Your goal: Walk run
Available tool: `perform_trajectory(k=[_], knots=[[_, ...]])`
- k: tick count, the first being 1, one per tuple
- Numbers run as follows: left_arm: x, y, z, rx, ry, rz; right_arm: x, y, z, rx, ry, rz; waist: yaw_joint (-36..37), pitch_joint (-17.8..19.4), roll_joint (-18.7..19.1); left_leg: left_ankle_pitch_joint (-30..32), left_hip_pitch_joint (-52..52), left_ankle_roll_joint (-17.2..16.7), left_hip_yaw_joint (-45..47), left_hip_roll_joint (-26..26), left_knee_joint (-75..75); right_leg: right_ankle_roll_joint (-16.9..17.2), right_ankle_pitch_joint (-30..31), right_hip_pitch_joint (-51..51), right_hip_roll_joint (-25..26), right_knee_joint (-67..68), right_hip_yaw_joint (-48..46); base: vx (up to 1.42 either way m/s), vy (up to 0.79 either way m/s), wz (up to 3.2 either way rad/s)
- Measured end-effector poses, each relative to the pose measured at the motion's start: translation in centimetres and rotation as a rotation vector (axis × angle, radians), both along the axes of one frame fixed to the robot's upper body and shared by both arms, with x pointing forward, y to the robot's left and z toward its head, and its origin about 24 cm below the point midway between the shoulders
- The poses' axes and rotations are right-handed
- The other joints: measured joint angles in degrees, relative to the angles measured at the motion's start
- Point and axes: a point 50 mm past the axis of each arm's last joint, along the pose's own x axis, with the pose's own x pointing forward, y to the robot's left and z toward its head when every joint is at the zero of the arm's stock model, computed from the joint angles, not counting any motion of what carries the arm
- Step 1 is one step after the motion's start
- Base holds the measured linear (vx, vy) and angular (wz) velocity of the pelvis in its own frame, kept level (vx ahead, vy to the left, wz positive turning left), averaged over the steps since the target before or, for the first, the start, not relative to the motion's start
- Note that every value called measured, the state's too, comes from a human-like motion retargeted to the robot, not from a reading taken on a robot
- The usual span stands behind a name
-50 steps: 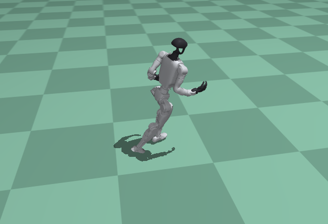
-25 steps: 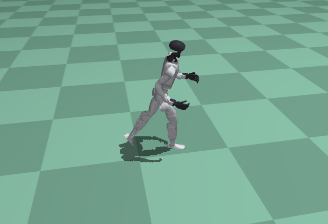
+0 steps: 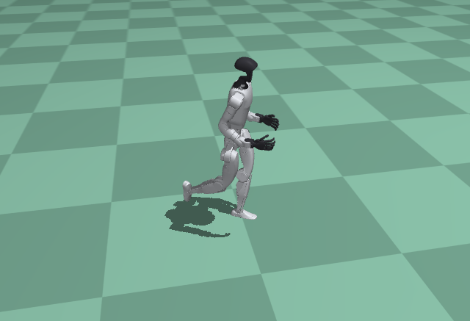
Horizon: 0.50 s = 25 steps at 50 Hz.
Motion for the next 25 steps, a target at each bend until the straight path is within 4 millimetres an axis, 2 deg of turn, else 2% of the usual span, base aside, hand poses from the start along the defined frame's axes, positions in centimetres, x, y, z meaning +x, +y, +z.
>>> perform_trajectory(k=[1,2,3,4,5,7,9,12,15,17,18,20,21,22,23,24,25], knots=[[0.4,-0.5,0.6,-0.006,-0.035,-0.019,-1.0,0.4,-1.0,0.020,0.044,0.001,-0.66,-1.26,0.74,-2.88,0.58,-0.56,-7.66,-0.77,2.99,-1.48,0.00,-0.42,2.49,-0.27,-1.00,1.93,-0.56,0.46],[0.9,-0.9,1.3,-0.015,-0.080,-0.029,-2.1,0.8,-2.1,0.038,0.096,0.004,-1.01,-2.48,1.70,-5.69,0.87,-1.13,-10.52,0.98,6.18,-3.21,-1.12,-1.78,4.05,0.49,-1.65,1.96,-0.56,-0.67],[1.6,-0.7,2.2,-0.031,-0.145,-0.023,-3.0,0.8,-3.4,0.055,0.162,0.009,-0.75,-3.65,3.11,-8.38,0.58,-1.71,-3.79,7.75,9.80,-5.43,-4.50,-5.02,3.75,3.28,-1.56,1.85,-0.54,-1.08],[2.4,-0.7,2.9,-0.057,-0.193,-0.016,-3.7,1.1,-4.3,0.075,0.211,0.019,-0.52,-4.65,4.16,-10.50,1.35,-1.69,-1.21,10.51,11.24,-7.53,-8.43,-8.39,2.85,6.04,-1.75,1.66,-0.48,-1.25],[3.1,-0.8,3.5,-0.090,-0.232,-0.010,-4.3,1.5,-5.0,0.095,0.252,0.031,-0.30,-5.55,5.04,-12.34,2.66,-1.38,-0.70,11.26,11.59,-9.57,-12.64,-11.83,1.67,8.78,-2.07,1.47,-0.44,-0.58],[4.6,-2.8,5.5,-0.175,-0.335,-0.041,-6.2,1.4,-6.1,0.163,0.325,0.056,-3.00,-7.12,6.74,-13.24,9.09,-0.26,-2.63,10.70,7.90,-13.62,-22.61,-19.13,-1.50,8.25,-5.89,1.40,-0.48,-0.04],[5.2,-3.1,7.6,-0.184,-0.433,-0.041,-7.6,0.3,-6.7,0.193,0.376,0.074,-4.89,-7.58,7.40,-7.77,13.91,-0.91,-2.42,10.00,3.07,-13.58,-26.57,-25.24,-3.38,2.92,-5.44,1.20,-0.43,0.07],[5.3,-3.3,9.4,-0.115,-0.517,-0.056,-9.1,-1.5,-6.9,0.164,0.439,0.077,-10.85,-8.00,9.95,6.20,20.03,-4.19,-5.23,10.57,-1.09,-10.21,-29.10,-30.57,-3.66,-13.24,-4.98,1.35,-0.40,1.09],[5.0,-3.4,9.7,-0.021,-0.520,-0.086,-9.5,-3.1,-6.7,0.094,0.470,0.062,-15.85,-7.85,11.36,20.82,25.77,-6.66,-7.08,10.38,-2.83,-8.73,-35.15,-31.89,-2.65,-31.99,0.65,1.66,-0.60,0.98],[4.8,-3.6,9.5,0.021,-0.489,-0.119,-8.6,-3.6,-6.3,0.043,0.444,0.031,-17.57,-7.04,12.39,27.91,29.25,-10.42,-6.47,12.30,-2.03,-5.86,-38.62,-31.25,-2.92,-38.72,3.57,1.11,-0.41,0.54],[4.8,-3.7,9.3,0.031,-0.472,-0.138,-7.8,-3.8,-5.9,0.015,0.416,0.007,-18.11,-6.27,12.23,30.47,30.78,-12.62,-6.24,12.69,-0.28,-4.43,-37.71,-30.76,-4.01,-39.40,3.76,1.23,-0.51,0.61],[4.8,-3.6,9.1,0.030,-0.447,-0.164,-5.9,-3.9,-4.8,-0.030,0.336,-0.050,-20.35,-4.35,10.35,34.04,32.32,-15.27,-7.57,11.47,7.39,-3.82,-26.83,-29.10,-7.25,-36.08,2.28,1.42,-0.67,0.59],[4.6,-3.0,8.8,0.036,-0.436,-0.153,-4.9,-3.3,-4.4,-0.037,0.298,-0.059,-19.63,-4.66,9.97,35.09,30.55,-13.92,-5.12,11.67,13.27,-12.02,-27.90,-29.70,-6.26,-31.62,2.07,1.35,-0.71,-0.29],[4.0,-2.4,8.1,0.048,-0.417,-0.142,-4.2,-2.7,-4.2,-0.037,0.269,-0.078,-18.60,-5.36,9.61,34.27,28.49,-11.59,-3.01,11.57,19.67,-17.30,-30.29,-29.77,-4.83,-27.20,3.48,1.53,-0.76,-0.88],[3.0,-2.1,6.7,0.067,-0.380,-0.132,-4.0,-2.1,-4.3,-0.023,0.261,-0.114,-16.95,-6.81,9.28,29.69,25.83,-7.32,-1.56,10.87,27.12,-16.77,-35.27,-28.79,-2.48,-22.86,8.15,1.81,-0.75,-0.32],[2.2,-2.3,5.5,0.083,-0.346,-0.124,-3.6,-2.7,-4.4,0.004,0.241,-0.178,-14.70,-8.60,8.60,24.28,21.12,-4.29,-0.81,10.88,34.43,-15.96,-37.81,-27.94,-4.20,-21.08,6.43,1.90,-0.65,0.38],[1.6,-2.9,4.3,0.096,-0.314,-0.120,-3.1,-3.7,-4.5,0.042,0.216,-0.256,-12.14,-10.56,7.74,18.44,15.39,-1.89,-0.42,11.23,41.68,-15.00,-39.11,-27.16,-7.97,-20.57,1.52,1.51,-0.38,0.62]])
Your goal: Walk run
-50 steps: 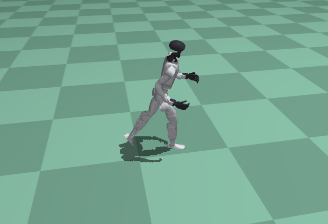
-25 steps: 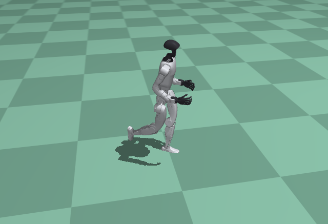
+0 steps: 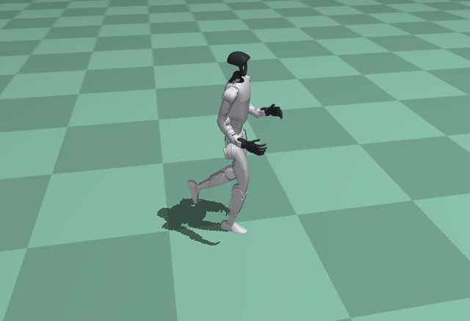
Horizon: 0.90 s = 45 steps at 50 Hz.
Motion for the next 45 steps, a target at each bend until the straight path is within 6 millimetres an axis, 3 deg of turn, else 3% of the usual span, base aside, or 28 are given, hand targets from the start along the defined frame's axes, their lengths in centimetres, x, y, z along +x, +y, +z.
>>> perform_trajectory(k=[3,7,11,14,15,17,18,20,22,24,26,28,30,35,38,40,42,43,45], knots=[[-1.8,-0.8,-2.9,-0.098,0.140,0.156,3.0,2.1,0.6,0.113,-0.086,0.067,2.70,-0.79,-0.44,-8.75,-8.54,2.50,4.94,-0.63,-1.21,-0.21,-1.23,6.25,1.54,-3.97,0.84,1.23,-0.14,0.02],[-3.8,0.8,-4.4,-0.210,0.242,0.229,6.0,3.3,3.6,0.213,-0.272,0.166,7.09,2.48,-1.44,-14.84,-16.13,0.45,7.20,-2.60,-19.12,0.83,8.52,16.88,3.43,-13.94,-4.30,1.13,-0.15,0.30],[-4.8,4.0,-4.4,-0.121,0.274,0.205,7.8,3.6,6.1,0.186,-0.354,0.362,11.68,5.33,-0.45,-13.94,-17.38,-0.58,7.66,-4.02,-45.58,2.58,19.82,26.70,9.28,-18.57,-8.13,1.15,-0.39,0.51],[-4.7,5.8,-3.2,-0.015,0.237,0.191,9.0,3.9,7.9,0.109,-0.368,0.546,12.66,6.43,-0.57,-14.29,-15.32,-3.65,16.70,-4.21,-54.98,6.62,27.37,31.39,12.18,-16.54,-9.23,1.06,-0.42,0.84],[-4.7,6.2,-2.7,0.013,0.221,0.197,9.4,4.2,8.4,0.089,-0.371,0.610,13.62,6.76,-0.58,-13.02,-14.90,-3.01,21.23,-2.85,-54.87,8.72,30.42,32.55,13.06,-14.58,-7.81,1.27,-0.87,-0.31],[-4.2,6.4,-2.1,0.021,0.191,0.226,10.4,4.9,9.1,0.091,-0.382,0.711,14.74,6.44,-4.17,-17.40,-13.10,4.47,24.55,1.14,-47.86,10.23,37.00,33.09,10.25,-7.17,-7.89,1.57,-1.37,-0.07],[-4.0,6.2,-1.9,0.011,0.178,0.236,10.6,4.9,9.1,0.109,-0.381,0.738,12.93,6.12,-4.96,-23.65,-12.72,4.47,19.28,-1.25,-42.29,11.08,38.58,31.20,9.04,1.65,-9.89,1.70,-0.93,1.44],[-3.7,5.2,-2.4,-0.051,0.180,0.255,9.9,4.4,7.5,0.139,-0.328,0.757,11.26,4.55,-4.89,-29.35,-15.89,4.47,7.28,-4.26,-31.40,10.26,39.11,25.27,9.78,20.62,-8.01,1.60,-0.05,1.76],[-2.5,5.2,-2.2,-0.129,0.148,0.293,9.5,5.9,5.5,0.200,-0.245,0.768,10.33,2.30,0.19,-31.54,-15.55,4.47,11.19,5.53,-26.80,9.84,37.79,18.98,14.56,23.28,0.07,1.10,0.37,0.11],[-1.0,2.9,-2.0,-0.244,0.126,0.259,8.7,6.2,3.8,0.230,-0.176,0.727,13.25,1.91,3.33,-33.63,-12.77,4.47,10.72,6.95,-26.70,3.69,30.36,13.61,14.13,24.82,3.64,0.84,0.28,-0.17],[0.5,0.7,-0.9,-0.367,0.074,0.229,7.3,5.2,2.5,0.244,-0.130,0.649,13.81,2.46,4.76,-30.40,-8.80,4.47,7.34,3.59,-31.69,-5.08,23.01,8.39,8.86,22.17,0.64,0.80,0.13,1.80],[1.5,-0.7,0.1,-0.449,0.042,0.186,5.3,4.1,1.1,0.272,-0.081,0.574,11.91,3.11,6.42,-24.05,-6.16,4.47,1.08,0.57,-36.11,-9.76,16.41,4.30,2.84,16.59,-5.54,0.75,0.12,3.39],[2.2,-1.9,0.9,-0.469,0.030,0.085,2.8,3.3,-0.3,0.305,-0.021,0.489,8.53,2.84,7.79,-17.66,-4.17,4.47,-6.32,-1.93,-38.74,-7.96,14.65,1.66,1.51,6.82,-7.01,0.93,0.16,3.91],[2.8,-3.3,2.0,-0.332,0.015,-0.175,-2.2,3.2,-2.4,0.360,0.084,0.321,-1.70,3.53,7.22,-9.24,3.77,4.47,-21.74,-6.60,-40.05,2.61,9.84,-0.34,4.47,-17.08,9.06,0.78,-0.22,3.75],[3.0,-2.7,2.5,-0.211,-0.007,-0.226,-3.1,4.2,-2.7,0.373,0.108,0.327,-3.06,4.71,4.67,-7.60,8.90,4.47,-25.04,-7.32,-38.00,12.31,6.04,0.13,4.19,-22.12,17.18,0.85,-0.46,2.25],[3.0,-1.9,2.3,-0.142,-0.005,-0.216,-3.0,4.7,-2.8,0.375,0.121,0.377,-3.60,5.35,1.57,-5.80,11.73,4.47,-25.09,-9.45,-33.53,16.35,14.77,1.01,2.91,-20.37,18.52,0.88,-0.41,1.58],[2.5,-0.8,1.4,-0.110,0.024,-0.165,-2.2,5.6,-2.7,0.370,0.127,0.465,-2.56,4.75,0.39,1.51,11.60,3.69,-18.91,-10.49,-27.98,12.72,10.49,2.12,2.41,-14.93,17.73,0.98,-0.30,0.66],[2.1,-0.3,0.8,-0.109,0.049,-0.141,-1.8,6.0,-2.7,0.367,0.129,0.500,-1.20,4.43,0.35,6.01,10.45,1.36,-15.31,-10.18,-24.54,10.26,8.21,2.16,3.91,-10.79,17.28,0.89,-0.34,0.96],[1.4,-0.3,-1.0,-0.148,0.114,-0.135,0.1,5.9,-2.3,0.352,0.097,0.521,-1.67,3.86,2.87,10.97,2.65,-7.85,-11.23,-4.62,-9.57,10.67,3.37,2.17,1.03,-5.91,11.17,0.69,-0.22,2.31]])
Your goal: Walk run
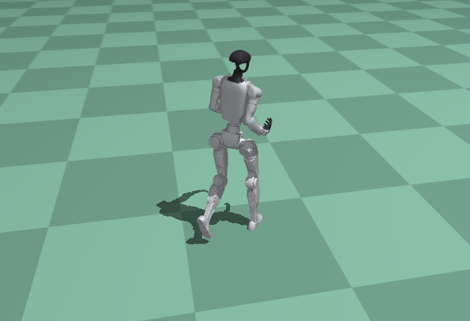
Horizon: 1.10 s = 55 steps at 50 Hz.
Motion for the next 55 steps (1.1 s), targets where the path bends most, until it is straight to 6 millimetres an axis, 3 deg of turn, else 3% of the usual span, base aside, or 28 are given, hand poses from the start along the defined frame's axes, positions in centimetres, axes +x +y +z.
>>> perform_trajectory(k=[2,5,9,15,18,20,22,23,25,27,28,31,33,35,38,41,45,48,50,52,53,55], knots=[[-1.0,-0.8,-1.9,-0.057,0.095,0.028,1.5,0.0,0.4,-0.004,-0.022,0.026,0.75,-1.11,-0.75,-3.35,-5.17,-0.46,6.27,1.34,6.58,-1.23,-1.14,2.91,-2.18,-1.22,-3.83,0.73,-0.13,1.67],[-2.7,-1.8,-3.8,-0.147,0.207,0.078,4.4,0.3,2.3,-0.027,-0.133,0.019,2.77,-1.39,-2.72,-19.48,-13.83,6.88,15.19,2.76,11.81,-2.78,0.41,7.20,-4.73,-4.28,-8.50,0.66,-0.01,1.43],[-4.5,-1.2,-5.4,-0.167,0.301,0.099,6.9,0.0,5.3,-0.096,-0.296,0.033,8.18,-0.75,-5.47,-32.17,-22.76,7.63,22.61,3.36,5.00,-1.89,7.02,13.35,-5.90,-10.14,-15.60,0.54,-0.08,1.47],[-4.5,1.1,-5.1,-0.049,0.285,0.064,8.4,-1.5,8.6,-0.237,-0.447,0.052,14.38,0.90,-3.80,-39.09,-27.59,9.08,34.31,7.17,-20.69,-0.46,9.73,22.39,0.70,-15.03,-28.15,0.52,-0.16,1.55],[-3.8,1.5,-4.7,-0.027,0.262,0.095,8.0,-2.0,8.3,-0.253,-0.432,0.044,17.13,0.95,-4.51,-37.44,-24.93,10.03,38.84,5.59,-31.26,0.95,10.15,27.37,3.23,-14.91,-31.53,0.84,-0.25,1.04],[-3.4,1.4,-4.5,-0.049,0.252,0.129,7.6,-1.7,7.3,-0.231,-0.388,0.048,19.87,0.85,-7.49,-35.81,-21.38,12.31,40.68,6.55,-32.98,0.81,13.05,30.56,3.08,-13.15,-30.81,1.14,-0.78,0.22],[-3.0,0.9,-4.4,-0.082,0.243,0.152,6.9,-1.6,6.1,-0.205,-0.338,0.046,20.43,0.42,-8.74,-42.34,-18.09,12.31,37.83,4.89,-32.00,-0.02,21.34,31.21,2.41,-8.08,-31.54,1.18,-0.50,0.72],[-2.8,0.5,-4.4,-0.116,0.242,0.181,6.3,-1.4,5.2,-0.196,-0.301,0.058,20.33,0.08,-8.45,-43.45,-17.21,12.31,34.81,5.74,-30.27,-1.93,28.58,30.56,2.07,-2.79,-31.45,1.24,0.03,1.28],[-2.3,0.3,-4.4,-0.192,0.248,0.257,5.1,-0.8,3.4,-0.194,-0.217,0.098,17.56,0.11,-6.35,-45.24,-14.96,12.31,30.60,7.12,-27.11,-6.78,35.74,26.49,0.87,13.09,-29.09,1.20,0.28,1.53],[-1.4,-0.6,-4.2,-0.280,0.244,0.291,4.3,0.0,2.2,-0.205,-0.159,0.113,15.94,-0.20,-2.34,-45.50,-12.62,12.31,25.66,8.53,-27.48,-6.90,34.44,20.61,5.56,21.02,-21.04,0.71,0.24,1.70],[-0.9,-1.2,-3.9,-0.320,0.240,0.285,4.0,0.0,1.8,-0.213,-0.138,0.104,15.47,-0.49,-0.16,-45.44,-11.53,12.31,22.62,9.14,-28.16,-5.87,30.55,18.19,8.77,22.34,-17.87,0.66,0.18,1.99],[0.3,-2.4,-3.6,-0.418,0.249,0.219,2.4,-0.9,0.5,-0.233,-0.059,0.069,14.82,-1.18,3.03,-43.35,-8.88,12.31,14.79,8.37,-30.93,-6.86,20.67,10.07,10.77,24.86,-12.49,0.74,0.04,2.20],[1.0,-3.0,-3.2,-0.431,0.236,0.138,1.3,-1.5,0.0,-0.226,-0.021,0.029,12.73,-1.36,3.97,-41.44,-7.47,12.31,7.79,6.86,-32.82,-9.44,13.98,4.57,8.24,23.70,-13.82,0.68,-0.13,3.05],[1.7,-3.2,-2.4,-0.389,0.195,0.056,0.4,-2.0,-0.3,-0.219,0.002,-0.024,8.77,-1.54,4.67,-40.02,-6.15,12.31,1.14,5.67,-33.93,-9.86,11.01,0.20,4.26,19.02,-17.25,0.94,-0.20,3.78],[2.6,-2.6,-1.1,-0.263,0.120,-0.012,-0.7,-2.3,-0.6,-0.211,0.027,-0.093,2.55,-1.45,4.33,-38.98,-4.11,12.31,-6.40,3.53,-34.62,-3.46,9.92,-4.46,3.07,7.72,-14.51,0.67,-0.34,3.46],[3.2,-1.4,-0.4,-0.169,0.079,-0.010,-1.3,-2.3,-0.9,-0.192,0.048,-0.137,0.33,-0.39,2.06,-38.30,-0.26,12.31,-9.96,1.72,-35.63,-1.49,6.91,-8.47,1.47,-1.09,-12.05,0.73,-0.47,2.06],[2.7,0.1,-1.5,-0.170,0.130,0.066,-1.2,-1.8,-1.2,-0.163,0.072,-0.149,-0.42,2.03,-0.05,-34.44,6.07,12.31,-11.71,0.10,-35.20,3.23,2.21,-9.91,2.53,-8.51,-8.21,0.90,-0.35,0.96],[0.6,1.0,-4.1,-0.224,0.246,0.144,-0.5,-2.3,-0.8,-0.187,0.052,-0.120,-0.47,2.01,0.74,-25.21,9.41,12.05,-8.41,-1.49,-33.77,0.14,3.65,-8.68,4.06,-6.23,-6.09,1.03,-0.12,0.46],[-1.3,1.4,-6.1,-0.229,0.344,0.181,0.0,-2.7,-0.4,-0.211,0.030,-0.111,-0.73,1.24,1.42,-15.79,9.74,6.97,-5.44,-0.76,-30.20,-1.56,3.53,-7.30,1.68,-3.27,-10.34,1.15,-0.33,0.66],[-3.7,1.4,-8.3,-0.187,0.459,0.175,0.4,-2.9,-0.1,-0.218,0.010,-0.129,-1.23,0.57,3.95,-4.20,6.34,-1.55,-2.88,1.99,-21.00,-3.72,-1.23,-5.47,6.14,0.93,-0.17,1.09,-0.41,1.03],[-4.9,1.3,-9.4,-0.161,0.515,0.152,0.8,-3.1,0.2,-0.213,-0.002,-0.150,-1.18,0.72,4.39,-0.18,3.54,-5.06,0.17,3.57,-14.35,-4.65,-3.98,-5.05,6.69,3.16,-0.55,1.06,-0.46,1.11],[-6.5,0.9,-10.9,-0.129,0.602,0.103,2.5,-2.9,0.9,-0.170,-0.047,-0.180,-1.29,0.79,3.54,6.41,-2.84,-9.72,8.22,7.00,-0.48,-5.22,-7.70,-2.47,0.35,5.45,-10.95,0.91,-0.49,0.96]])
